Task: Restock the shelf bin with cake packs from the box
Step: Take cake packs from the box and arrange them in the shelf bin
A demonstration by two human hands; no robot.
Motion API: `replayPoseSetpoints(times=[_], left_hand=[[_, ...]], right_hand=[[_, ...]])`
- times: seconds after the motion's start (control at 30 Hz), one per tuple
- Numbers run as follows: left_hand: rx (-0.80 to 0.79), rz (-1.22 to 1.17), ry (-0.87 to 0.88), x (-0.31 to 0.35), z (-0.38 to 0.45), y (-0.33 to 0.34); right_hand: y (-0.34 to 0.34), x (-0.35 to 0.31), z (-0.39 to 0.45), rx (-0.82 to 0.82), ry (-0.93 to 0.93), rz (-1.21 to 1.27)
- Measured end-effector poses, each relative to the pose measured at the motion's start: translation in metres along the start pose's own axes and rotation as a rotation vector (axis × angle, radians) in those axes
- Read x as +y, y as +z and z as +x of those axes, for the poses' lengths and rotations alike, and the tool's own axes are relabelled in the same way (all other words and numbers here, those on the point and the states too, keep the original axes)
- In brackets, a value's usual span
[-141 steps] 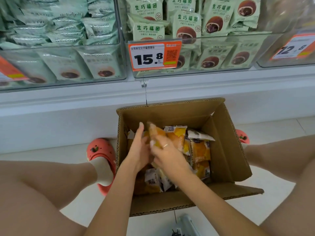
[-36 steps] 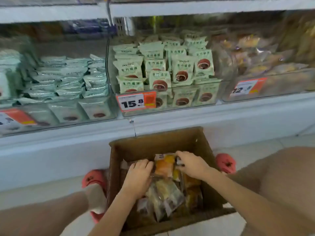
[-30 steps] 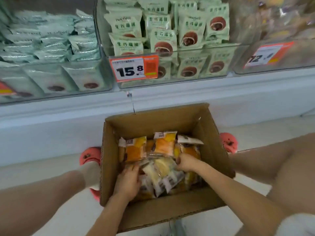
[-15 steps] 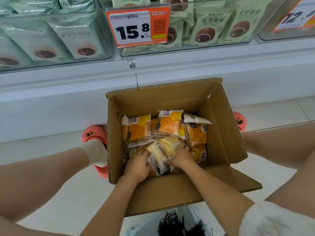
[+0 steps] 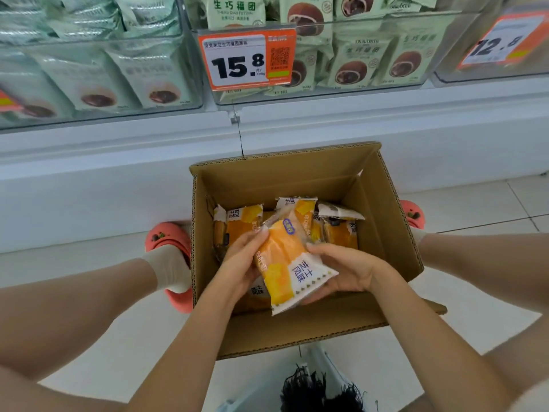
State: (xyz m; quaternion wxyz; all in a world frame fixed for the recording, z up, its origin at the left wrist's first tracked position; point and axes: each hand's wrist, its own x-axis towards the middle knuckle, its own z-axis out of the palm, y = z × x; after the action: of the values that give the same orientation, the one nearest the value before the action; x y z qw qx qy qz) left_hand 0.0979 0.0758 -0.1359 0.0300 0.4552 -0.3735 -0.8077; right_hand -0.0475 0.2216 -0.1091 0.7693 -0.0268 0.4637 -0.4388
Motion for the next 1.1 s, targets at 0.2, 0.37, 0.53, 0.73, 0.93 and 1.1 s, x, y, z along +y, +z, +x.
replayPoseSetpoints(times=[0.2,0.37,0.53,0.73,0.93,1.1], left_hand=[[0.075,0.207,0.300,0.016,-0.015,0.023],[0.212,0.108,0.323,0.047,-0.036,0.034],[0.085,0.004,0.398,0.084,-0.070,0.048],[0.041,0.169,0.758,0.164,-0.124,0.094],[0.355,0.537,1.509,0.294,-0.181,0.148],[0.869,1.000,2.105,0.395,-0.187,0.205]], right_hand=[[0.020,-0.017,-0.004,0.365,-0.220,-0.418],[0.035,-0.038,-0.022,0.291,-0.359,-0.502],[0.056,-0.075,-0.061,0.284,-0.441,-0.662],[0.108,-0.159,-0.141,0.452,-0.634,-0.897],[0.172,-0.280,-0.265,0.684,-1.155,-1.127],[0.224,-0.376,-0.346,0.815,-1.593,-1.220]])
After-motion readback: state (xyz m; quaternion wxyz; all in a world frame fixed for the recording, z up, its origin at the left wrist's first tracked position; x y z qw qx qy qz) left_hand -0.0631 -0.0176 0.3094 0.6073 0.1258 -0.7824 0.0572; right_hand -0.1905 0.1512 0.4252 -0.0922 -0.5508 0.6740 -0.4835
